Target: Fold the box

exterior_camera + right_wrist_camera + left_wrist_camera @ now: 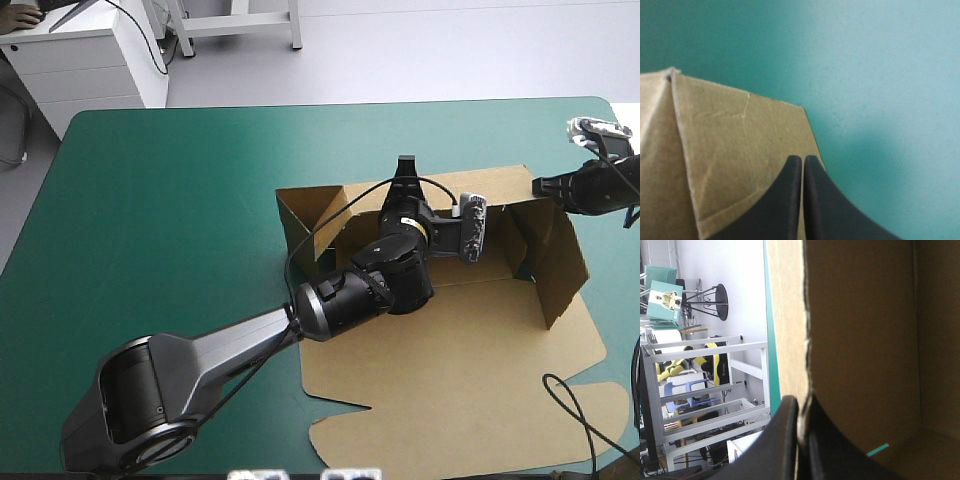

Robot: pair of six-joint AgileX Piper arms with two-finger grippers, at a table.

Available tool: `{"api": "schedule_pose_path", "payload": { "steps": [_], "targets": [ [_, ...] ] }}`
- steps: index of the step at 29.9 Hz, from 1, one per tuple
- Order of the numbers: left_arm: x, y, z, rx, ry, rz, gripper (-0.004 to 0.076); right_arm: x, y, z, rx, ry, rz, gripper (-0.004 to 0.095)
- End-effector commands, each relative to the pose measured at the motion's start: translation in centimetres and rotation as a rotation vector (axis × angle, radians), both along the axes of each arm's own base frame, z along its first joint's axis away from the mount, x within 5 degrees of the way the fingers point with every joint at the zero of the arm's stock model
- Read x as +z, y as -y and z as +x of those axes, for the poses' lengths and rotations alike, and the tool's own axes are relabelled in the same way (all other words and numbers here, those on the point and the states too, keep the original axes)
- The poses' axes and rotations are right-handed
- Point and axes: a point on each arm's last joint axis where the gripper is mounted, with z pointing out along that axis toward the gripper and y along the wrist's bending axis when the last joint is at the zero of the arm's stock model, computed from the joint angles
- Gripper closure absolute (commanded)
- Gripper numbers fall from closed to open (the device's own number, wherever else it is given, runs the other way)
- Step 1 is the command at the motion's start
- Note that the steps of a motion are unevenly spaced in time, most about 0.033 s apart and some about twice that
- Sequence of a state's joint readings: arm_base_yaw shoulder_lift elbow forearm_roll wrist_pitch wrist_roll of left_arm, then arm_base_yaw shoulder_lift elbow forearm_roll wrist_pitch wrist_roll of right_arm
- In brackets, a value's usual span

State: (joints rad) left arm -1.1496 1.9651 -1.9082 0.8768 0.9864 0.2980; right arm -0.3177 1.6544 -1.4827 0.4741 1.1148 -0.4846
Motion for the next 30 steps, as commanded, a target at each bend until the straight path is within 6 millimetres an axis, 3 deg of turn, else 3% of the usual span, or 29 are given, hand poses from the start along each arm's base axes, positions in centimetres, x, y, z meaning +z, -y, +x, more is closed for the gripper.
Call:
{"api": "schedule_pose_path", "payload": {
  "steps": [1, 13, 30],
  "targets": [
    [3.4, -0.9, -1.0, -0.018, 0.036, -0.097, 0.0731, 1.9, -0.2, -1.8, 0.01, 0.071, -0.02, 0.0908],
    [2.2, -0.4, -0.7, -0.031, 0.027, -0.031, 0.0731, 1.6, 1.3, -5.8, -0.049, 0.152, 0.054, 0.0908],
    [1.7, -0.4, -0.8, -0.022, -0.011, -0.032, 0.0731, 0.9, 0.5, -6.1, -0.018, 0.209, 0.111, 0.0908]
  ]
}}
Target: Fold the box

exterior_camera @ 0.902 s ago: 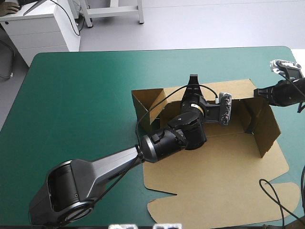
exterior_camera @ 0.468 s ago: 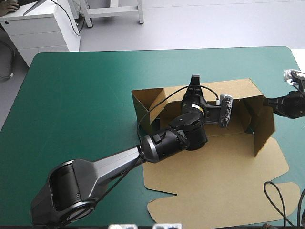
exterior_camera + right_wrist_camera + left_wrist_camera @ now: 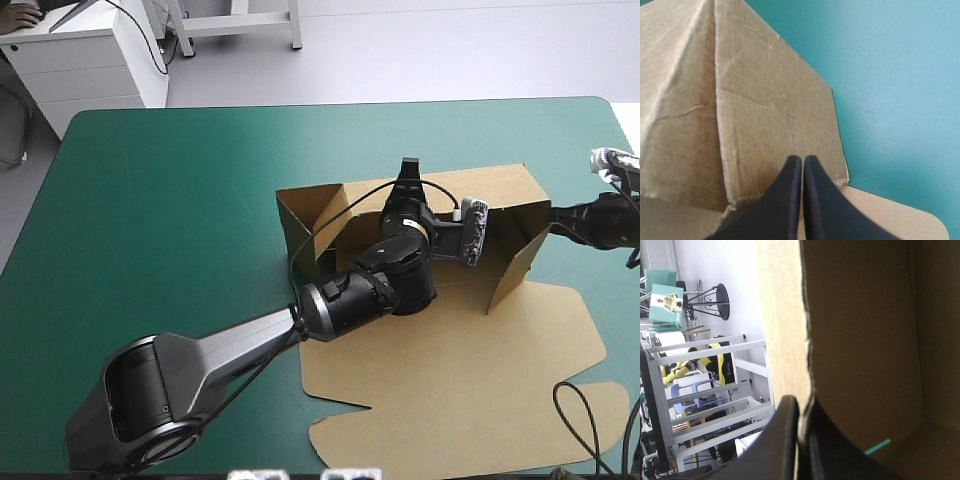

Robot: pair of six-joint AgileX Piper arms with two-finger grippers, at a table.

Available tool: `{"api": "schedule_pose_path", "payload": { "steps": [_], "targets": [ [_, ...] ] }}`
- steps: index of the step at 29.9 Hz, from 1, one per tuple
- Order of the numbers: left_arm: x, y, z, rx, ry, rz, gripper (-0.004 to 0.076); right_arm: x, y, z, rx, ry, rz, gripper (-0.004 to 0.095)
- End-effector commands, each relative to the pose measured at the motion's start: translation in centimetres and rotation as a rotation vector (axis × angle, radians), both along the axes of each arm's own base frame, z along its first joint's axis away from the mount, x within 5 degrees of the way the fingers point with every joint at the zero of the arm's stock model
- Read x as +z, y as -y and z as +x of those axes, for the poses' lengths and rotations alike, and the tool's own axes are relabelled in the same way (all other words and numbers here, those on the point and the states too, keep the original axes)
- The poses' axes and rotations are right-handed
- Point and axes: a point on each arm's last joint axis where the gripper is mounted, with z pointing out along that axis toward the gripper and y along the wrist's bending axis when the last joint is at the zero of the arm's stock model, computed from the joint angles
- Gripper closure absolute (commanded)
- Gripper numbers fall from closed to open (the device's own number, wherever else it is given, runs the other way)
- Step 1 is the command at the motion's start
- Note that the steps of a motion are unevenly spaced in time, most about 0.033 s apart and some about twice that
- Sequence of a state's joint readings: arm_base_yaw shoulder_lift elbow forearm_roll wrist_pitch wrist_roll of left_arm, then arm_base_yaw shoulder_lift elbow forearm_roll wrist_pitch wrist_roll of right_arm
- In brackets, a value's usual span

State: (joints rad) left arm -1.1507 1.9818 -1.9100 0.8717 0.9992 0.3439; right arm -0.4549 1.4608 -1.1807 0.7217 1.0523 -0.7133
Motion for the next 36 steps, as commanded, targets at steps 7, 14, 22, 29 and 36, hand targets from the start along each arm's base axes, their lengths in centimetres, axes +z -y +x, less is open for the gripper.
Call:
{"api": "schedule_pose_path", "payload": {
  "steps": [7, 14, 22, 29, 36],
  "targets": [
    [2.5, -0.6, -0.9, -0.007, -0.009, -0.089, 0.0731, 1.7, 0.0, -0.6, 0.045, 0.072, -0.089, 0.0873],
    [2.5, -0.6, -0.9, -0.007, -0.007, -0.088, 0.0731, 1.4, 0.0, -1.0, 0.143, 0.058, -0.154, 0.0542],
    [2.5, -0.6, -0.9, -0.007, -0.007, -0.088, 0.0731, 1.7, -1.1, -1.0, 0.308, 0.138, -0.163, 0.0516],
    [2.5, -0.7, -0.9, -0.005, -0.008, -0.087, 0.0731, 1.6, -2.6, -1.0, 0.385, 0.119, -0.152, 0.0517],
    [2.5, -0.7, -0.9, -0.005, -0.008, -0.087, 0.0731, 1.2, -4.2, 0.8, 0.407, 0.196, -0.237, 0.0517]
  ]
}}
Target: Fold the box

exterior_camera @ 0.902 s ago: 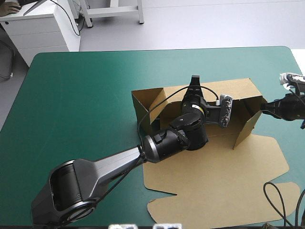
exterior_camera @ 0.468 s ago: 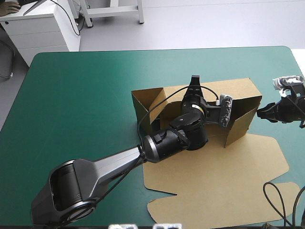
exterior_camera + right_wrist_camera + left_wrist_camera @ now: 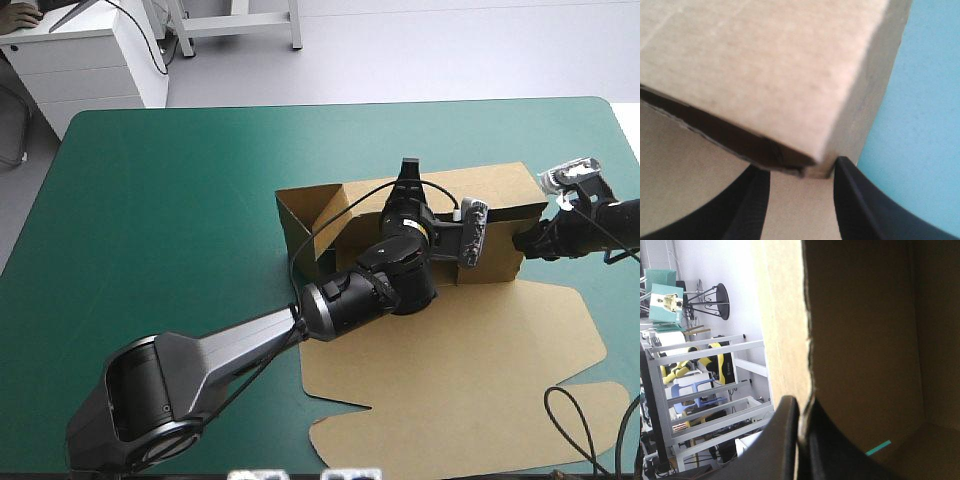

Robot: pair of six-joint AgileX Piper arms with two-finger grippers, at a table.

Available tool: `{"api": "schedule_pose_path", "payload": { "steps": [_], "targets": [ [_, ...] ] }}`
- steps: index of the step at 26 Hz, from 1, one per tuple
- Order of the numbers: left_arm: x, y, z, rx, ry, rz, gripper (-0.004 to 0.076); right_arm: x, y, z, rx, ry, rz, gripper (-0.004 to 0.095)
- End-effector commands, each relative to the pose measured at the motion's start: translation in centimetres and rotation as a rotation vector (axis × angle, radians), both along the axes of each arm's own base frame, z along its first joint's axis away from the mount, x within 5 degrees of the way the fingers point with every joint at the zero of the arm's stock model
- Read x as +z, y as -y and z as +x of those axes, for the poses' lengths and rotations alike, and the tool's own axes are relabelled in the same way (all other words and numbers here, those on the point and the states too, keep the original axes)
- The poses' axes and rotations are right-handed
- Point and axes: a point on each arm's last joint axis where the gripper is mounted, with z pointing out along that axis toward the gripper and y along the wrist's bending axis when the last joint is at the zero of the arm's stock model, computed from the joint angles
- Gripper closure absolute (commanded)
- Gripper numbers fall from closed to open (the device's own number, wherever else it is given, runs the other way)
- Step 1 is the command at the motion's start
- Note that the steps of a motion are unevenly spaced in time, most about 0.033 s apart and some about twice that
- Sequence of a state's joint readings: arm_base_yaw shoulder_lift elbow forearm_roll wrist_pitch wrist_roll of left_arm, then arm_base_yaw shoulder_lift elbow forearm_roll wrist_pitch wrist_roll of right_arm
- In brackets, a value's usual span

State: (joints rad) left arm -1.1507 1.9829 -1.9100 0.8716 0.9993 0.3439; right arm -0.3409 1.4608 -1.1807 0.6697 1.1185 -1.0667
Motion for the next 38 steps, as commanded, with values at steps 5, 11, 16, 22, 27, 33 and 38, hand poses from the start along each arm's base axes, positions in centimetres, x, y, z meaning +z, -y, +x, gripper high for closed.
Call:
{"api": "schedule_pose_path", "payload": {
  "steps": [5, 11, 16, 22, 27, 33, 38],
  "targets": [
    [2.5, -0.8, -0.9, 0.006, -0.011, -0.079, 0.0731, 1.5, -0.8, 2.0, -0.07, 0.191, -0.038, 0.0517],
    [2.5, -0.9, -0.9, 0.014, -0.01, -0.072, 0.0731, 1.6, -0.5, 2.3, -0.084, 0.239, -0.074, 0.0517],
    [2.5, -0.9, -0.9, 0.013, -0.01, -0.07, 0.0731, 1.4, -0.8, 3.0, -0.001, 0.312, -0.066, 0.0517],
    [2.5, -0.9, -0.9, 0.014, -0.009, -0.069, 0.0731, 0.2, -1.3, 4.6, 0.046, 0.35, 0.033, 0.0517],
    [2.5, -0.9, -0.9, 0.013, -0.007, -0.069, 0.0731, -0.3, -1.2, 5.1, 0.027, 0.347, 0.058, 0.0762],
    [2.5, -0.9, -0.9, 0.021, -0.01, -0.078, 0.0731, -0.4, -1.3, 5.0, 0.02, 0.319, 0.091, 0.0912],
    [2.6, -0.9, -0.8, 0.043, 0.001, -0.114, 0.0717, -0.4, -1.4, 4.9, 0.004, 0.285, 0.116, 0.0912]
  ]
}}
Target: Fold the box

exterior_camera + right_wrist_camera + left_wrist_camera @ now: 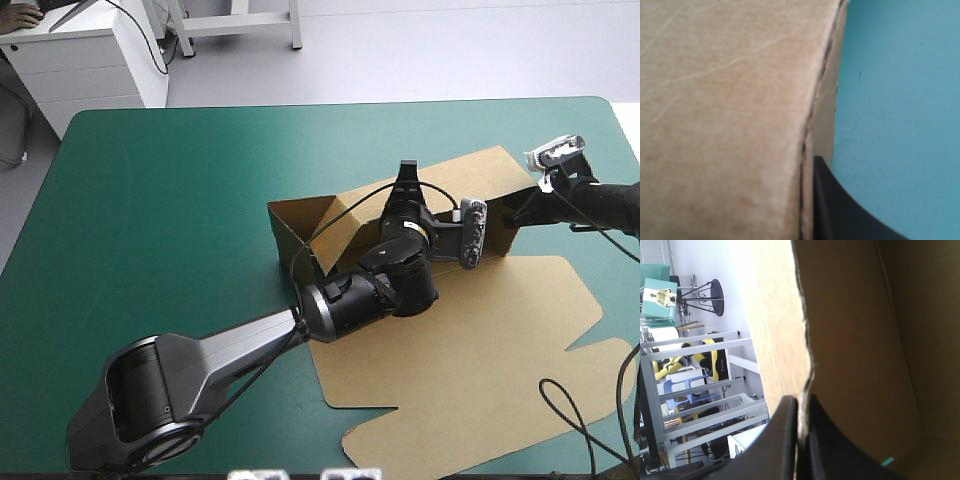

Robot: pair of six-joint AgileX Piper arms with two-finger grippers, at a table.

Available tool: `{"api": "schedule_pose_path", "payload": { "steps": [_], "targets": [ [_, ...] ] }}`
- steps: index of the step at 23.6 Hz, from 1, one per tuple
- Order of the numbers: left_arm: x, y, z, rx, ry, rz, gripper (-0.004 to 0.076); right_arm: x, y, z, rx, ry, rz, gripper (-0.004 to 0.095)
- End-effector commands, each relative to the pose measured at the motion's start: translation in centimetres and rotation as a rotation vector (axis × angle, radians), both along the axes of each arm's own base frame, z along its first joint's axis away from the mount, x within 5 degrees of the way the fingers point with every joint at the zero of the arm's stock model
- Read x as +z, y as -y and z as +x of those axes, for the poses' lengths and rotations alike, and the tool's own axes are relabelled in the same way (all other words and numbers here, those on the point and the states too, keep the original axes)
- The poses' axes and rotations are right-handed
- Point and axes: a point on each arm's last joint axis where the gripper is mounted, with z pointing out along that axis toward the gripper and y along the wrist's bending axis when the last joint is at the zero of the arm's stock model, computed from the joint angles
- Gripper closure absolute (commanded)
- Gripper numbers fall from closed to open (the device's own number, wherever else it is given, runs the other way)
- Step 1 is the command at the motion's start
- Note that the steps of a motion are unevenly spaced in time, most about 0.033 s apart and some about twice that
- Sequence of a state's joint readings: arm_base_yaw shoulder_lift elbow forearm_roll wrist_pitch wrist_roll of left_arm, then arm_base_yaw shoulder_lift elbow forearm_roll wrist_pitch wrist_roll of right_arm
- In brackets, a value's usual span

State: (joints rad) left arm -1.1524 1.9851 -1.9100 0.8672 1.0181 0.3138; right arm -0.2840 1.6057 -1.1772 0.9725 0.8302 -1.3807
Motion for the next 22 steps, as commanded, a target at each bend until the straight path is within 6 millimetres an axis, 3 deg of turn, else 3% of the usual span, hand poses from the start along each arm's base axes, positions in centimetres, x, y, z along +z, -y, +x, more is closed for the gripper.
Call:
{"api": "schedule_pose_path", "payload": {
  "steps": [1, 3, 4, 7, 9, 13, 17, 21, 22],
  "targets": [
    [2.9, -0.9, -0.6, 0.015, 0.034, -0.094, 0.0693, 2.1, -0.8, -0.6, 0.015, 0.021, 0.081, 0.0912],
    [3.0, -0.9, -0.6, 0.016, 0.052, -0.086, 0.0623, 2.0, -0.7, -0.6, 0.007, 0.002, 0.072, 0.0912],
    [3.2, -0.9, -0.5, 0.013, 0.073, -0.08, 0.0525, 1.9, -0.6, -0.6, -0.013, -0.012, 0.069, 0.0912],
    [3.3, -0.7, -0.5, 0.002, 0.078, -0.124, 0.0349, 1.8, -0.4, -0.5, -0.058, -0.032, 0.074, 0.0912],
    [3.4, -0.5, -0.6, 0.001, 0.075, -0.158, 0.0292, 1.7, -0.4, -0.5, -0.075, -0.042, 0.077, 0.0912],
    [3.7, 0.0, -1.5, -0.021, 0.071, -0.193, 0.0286, 1.7, -0.1, -0.4, -0.126, -0.053, 0.088, 0.0912],
    [5.1, 1.1, -4.6, -0.122, 0.085, -0.246, 0.0321, 1.5, -0.3, -0.2, -0.158, -0.07, 0.069, 0.0912],
    [7.4, 1.5, -8.0, -0.194, 0.167, -0.274, 0.0428, 1.4, -0.5, -0.2, -0.181, -0.084, 0.076, 0.0912],
    [8.3, 1.3, -9.0, -0.202, 0.182, -0.311, 0.0503, 1.4, -0.4, -0.2, -0.19, -0.09, 0.073, 0.0912]
  ]
}}
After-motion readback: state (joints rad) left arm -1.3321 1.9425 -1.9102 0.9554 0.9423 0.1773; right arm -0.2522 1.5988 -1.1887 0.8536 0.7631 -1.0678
